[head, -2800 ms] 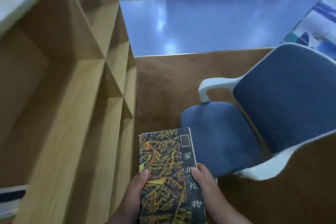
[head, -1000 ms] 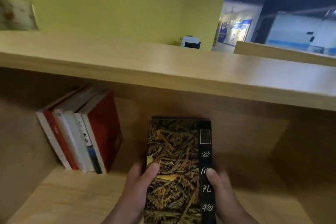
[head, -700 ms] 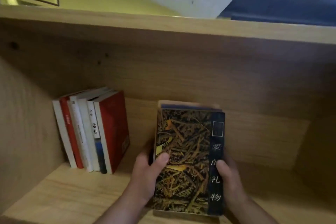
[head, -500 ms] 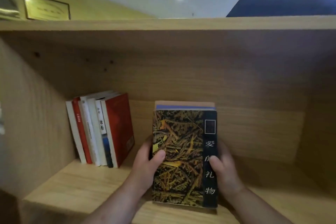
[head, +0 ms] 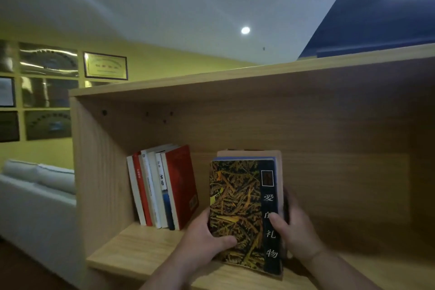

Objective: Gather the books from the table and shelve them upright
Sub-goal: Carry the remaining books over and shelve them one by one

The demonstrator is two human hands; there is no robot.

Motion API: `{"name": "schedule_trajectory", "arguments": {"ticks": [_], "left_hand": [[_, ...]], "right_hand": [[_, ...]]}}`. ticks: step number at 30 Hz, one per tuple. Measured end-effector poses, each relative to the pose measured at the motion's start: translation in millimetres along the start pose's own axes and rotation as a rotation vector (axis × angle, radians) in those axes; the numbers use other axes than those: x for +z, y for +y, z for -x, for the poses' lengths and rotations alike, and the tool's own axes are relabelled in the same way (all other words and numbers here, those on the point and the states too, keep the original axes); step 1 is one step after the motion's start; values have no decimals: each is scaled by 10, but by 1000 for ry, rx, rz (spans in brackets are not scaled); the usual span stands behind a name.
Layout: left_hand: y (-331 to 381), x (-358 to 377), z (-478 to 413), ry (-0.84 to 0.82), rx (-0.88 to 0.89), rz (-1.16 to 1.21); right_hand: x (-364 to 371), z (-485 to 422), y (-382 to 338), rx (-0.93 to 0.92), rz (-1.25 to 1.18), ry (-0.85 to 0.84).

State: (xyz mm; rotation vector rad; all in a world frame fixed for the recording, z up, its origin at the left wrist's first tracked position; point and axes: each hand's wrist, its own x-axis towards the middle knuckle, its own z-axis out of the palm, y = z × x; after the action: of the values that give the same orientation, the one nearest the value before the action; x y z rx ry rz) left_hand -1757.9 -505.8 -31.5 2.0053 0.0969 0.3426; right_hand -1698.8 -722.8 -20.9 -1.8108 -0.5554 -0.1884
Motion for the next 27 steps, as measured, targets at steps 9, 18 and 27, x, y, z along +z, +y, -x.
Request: {"name": "schedule_trajectory", "arguments": {"ticks": [9, 18, 27], "left_hand": [[-48, -20, -144, 275, 49, -238], [-13, -160, 18, -16, 63, 124], [-129, -420, -138, 37, -9, 41]], "right_hand": [[124, -57, -87, 146, 5, 85], [294, -124, -91, 252, 173, -192], [643, -240, -337, 185, 300, -246]]}}
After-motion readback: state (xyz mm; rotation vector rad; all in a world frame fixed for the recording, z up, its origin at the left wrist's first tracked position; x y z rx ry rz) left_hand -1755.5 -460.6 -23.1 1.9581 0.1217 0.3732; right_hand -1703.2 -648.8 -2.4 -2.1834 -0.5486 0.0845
